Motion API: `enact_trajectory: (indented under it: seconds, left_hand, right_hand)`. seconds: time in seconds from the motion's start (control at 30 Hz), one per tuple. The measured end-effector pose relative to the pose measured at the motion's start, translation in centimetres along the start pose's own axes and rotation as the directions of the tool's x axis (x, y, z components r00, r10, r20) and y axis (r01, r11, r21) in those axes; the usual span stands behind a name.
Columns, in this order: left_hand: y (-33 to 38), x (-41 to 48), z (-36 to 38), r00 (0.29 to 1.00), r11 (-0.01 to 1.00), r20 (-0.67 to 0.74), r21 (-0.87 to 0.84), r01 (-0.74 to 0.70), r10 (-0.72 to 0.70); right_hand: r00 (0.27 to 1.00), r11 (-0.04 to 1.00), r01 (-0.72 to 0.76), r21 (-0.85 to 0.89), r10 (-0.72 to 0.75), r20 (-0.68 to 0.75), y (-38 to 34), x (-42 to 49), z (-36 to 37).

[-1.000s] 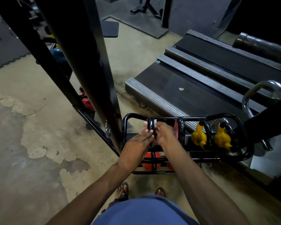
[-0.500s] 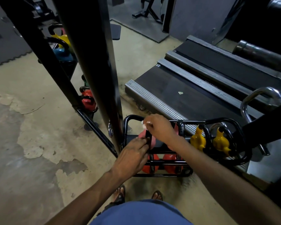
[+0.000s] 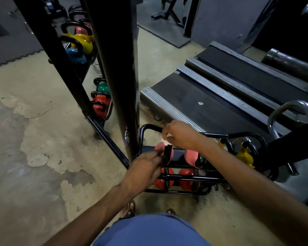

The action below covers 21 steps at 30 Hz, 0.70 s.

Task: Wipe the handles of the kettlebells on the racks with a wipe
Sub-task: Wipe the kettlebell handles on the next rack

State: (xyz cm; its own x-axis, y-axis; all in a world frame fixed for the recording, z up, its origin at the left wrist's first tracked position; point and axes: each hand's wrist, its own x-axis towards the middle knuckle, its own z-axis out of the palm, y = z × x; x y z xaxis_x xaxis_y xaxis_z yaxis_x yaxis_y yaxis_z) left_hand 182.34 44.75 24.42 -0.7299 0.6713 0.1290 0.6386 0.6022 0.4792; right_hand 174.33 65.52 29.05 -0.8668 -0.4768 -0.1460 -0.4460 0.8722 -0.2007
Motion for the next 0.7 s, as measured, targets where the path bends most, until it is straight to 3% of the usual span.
enact_trajectory:
  seconds: [0.07, 0.13, 0.2, 0.3, 0.37, 0.43, 0.5, 0.63, 0.7]
  left_hand:
    - [-0.2, 0.9, -1.0, 0.995, 0.994, -0.073, -0.087, 0.061, -0.068]
    - [-0.3, 2.6, -1.8, 0.986, 0.984, -0.092, -0.126, 0.125, -0.138]
    - [-0.7, 5.0, -2.3, 0.981, 0.972, 0.014, -0.131, 0.194, -0.194]
    - [-1.9, 8.8, -1.9, 0.957, 0.985, 0.249, 0.114, 0.126, -0.151]
    - [-2.2, 10.7, -1.7, 0.920, 0.971, 0.370, 0.234, 0.044, -0.131]
    - [-2.3, 11.8, -1.7, 0.884, 0.973, 0.446, 0.226, 0.038, -0.138]
    - [-2.4, 12.2, -1.7, 0.885, 0.979, 0.447, 0.200, 0.041, -0.129]
    - [-2.3, 12.0, -1.6, 0.882, 0.979, 0.459, 0.204, 0.018, -0.112]
    - [-2.1, 12.1, -1.7, 0.880, 0.978, 0.463, 0.207, 0.008, -0.105]
  right_hand:
    - [0.971, 0.976, -0.108, 0.191, 0.145, -0.191, -0.6, -2.3, 2.5]
    - [0.872, 0.847, -0.188, 0.497, 0.377, -0.314, -1.7, -4.5, 5.7]
    - [0.743, 0.593, -0.206, 0.778, 0.612, -0.270, -3.1, -5.5, 8.1]
    - [0.589, 0.121, -0.193, 0.974, 0.808, 0.016, -3.6, -4.4, 9.5]
    - [0.534, -0.127, -0.144, 0.981, 0.825, 0.186, -2.6, -2.8, 8.9]
    - [0.538, -0.369, -0.038, 0.929, 0.776, 0.330, -1.9, -1.4, 7.6]
    - [0.540, -0.537, -0.007, 0.843, 0.708, 0.456, -2.2, -0.8, 6.3]
    - [0.588, -0.637, -0.136, 0.759, 0.565, 0.579, -2.9, -0.9, 6.1]
    - [0.600, -0.700, -0.112, 0.706, 0.518, 0.609, -3.0, -0.5, 5.3]
